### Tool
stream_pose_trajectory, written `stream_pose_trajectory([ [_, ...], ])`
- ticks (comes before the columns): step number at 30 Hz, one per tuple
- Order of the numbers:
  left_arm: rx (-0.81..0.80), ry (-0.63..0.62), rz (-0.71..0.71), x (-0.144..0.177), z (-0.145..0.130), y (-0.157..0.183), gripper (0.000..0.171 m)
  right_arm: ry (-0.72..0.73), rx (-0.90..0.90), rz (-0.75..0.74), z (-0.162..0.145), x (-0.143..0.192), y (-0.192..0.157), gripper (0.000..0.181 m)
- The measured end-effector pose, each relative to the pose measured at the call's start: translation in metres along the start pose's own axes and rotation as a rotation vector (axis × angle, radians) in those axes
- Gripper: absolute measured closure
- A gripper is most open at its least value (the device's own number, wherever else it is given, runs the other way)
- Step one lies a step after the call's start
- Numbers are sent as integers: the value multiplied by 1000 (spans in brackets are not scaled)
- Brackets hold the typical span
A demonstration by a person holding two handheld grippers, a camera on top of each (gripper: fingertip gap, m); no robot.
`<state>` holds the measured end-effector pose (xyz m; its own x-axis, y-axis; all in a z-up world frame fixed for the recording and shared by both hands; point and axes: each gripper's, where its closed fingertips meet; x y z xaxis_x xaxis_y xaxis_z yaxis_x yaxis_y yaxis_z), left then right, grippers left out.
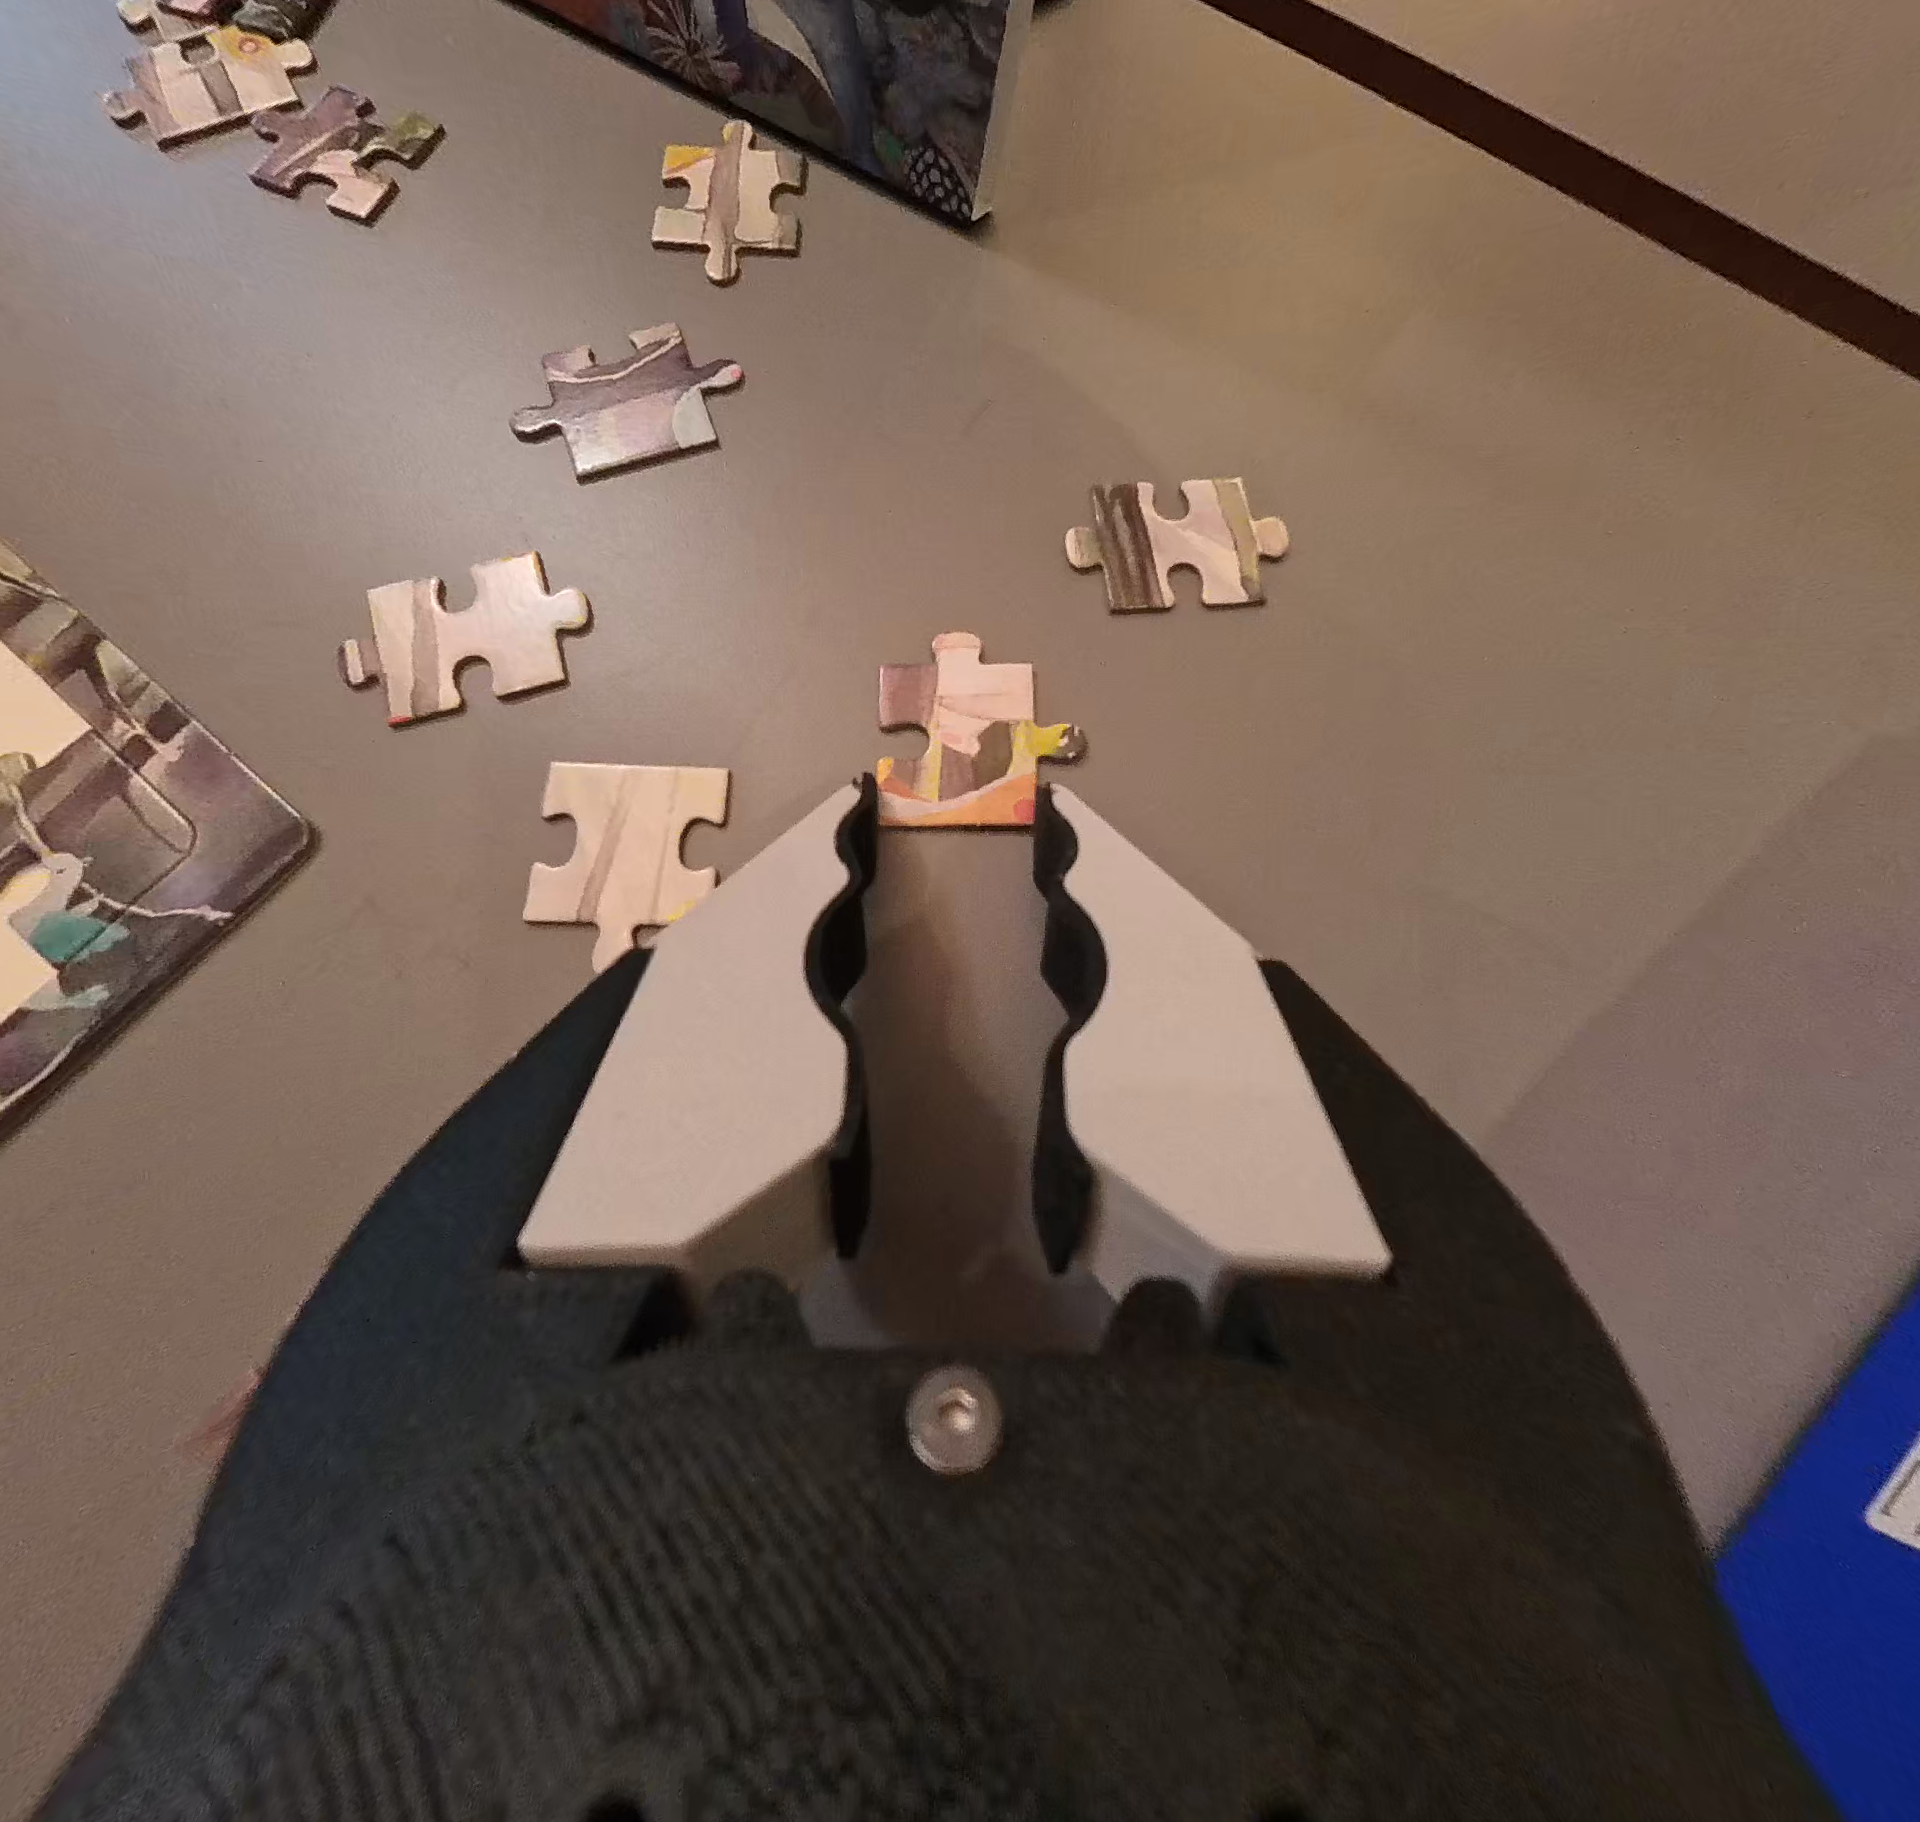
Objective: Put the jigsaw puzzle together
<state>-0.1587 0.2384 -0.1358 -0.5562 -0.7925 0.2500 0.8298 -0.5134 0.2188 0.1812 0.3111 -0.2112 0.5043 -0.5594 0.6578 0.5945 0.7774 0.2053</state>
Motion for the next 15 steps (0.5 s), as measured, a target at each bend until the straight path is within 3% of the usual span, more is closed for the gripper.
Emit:
stream_pose_trajectory([
  [2, -3, -1, 0, 0, 0, 0, 144, -2, 25, -22, 0, 1, 0, 157],
  [3, -4, 0, 0, 0, 0, 0, 144, -3, 41, -24, 0, 1, -2, 181],
  [4, -4, 0, 0, 0, 0, 0, 144, -3, 55, -29, 1, 2, -4, 181],
  [15, 0, 1, -6, 0, 0, 1, 144, 68, -34, -21, 8, 8, 2, 136],
])
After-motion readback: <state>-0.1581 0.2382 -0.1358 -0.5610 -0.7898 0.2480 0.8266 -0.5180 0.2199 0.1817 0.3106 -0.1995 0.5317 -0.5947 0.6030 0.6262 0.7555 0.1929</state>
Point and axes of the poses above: each gripper's, where its closed fingertips meet, x back along the fingers, z out of its top, y = z × x across the jaws, and after that the axes turned 13 degrees about x, right-handed
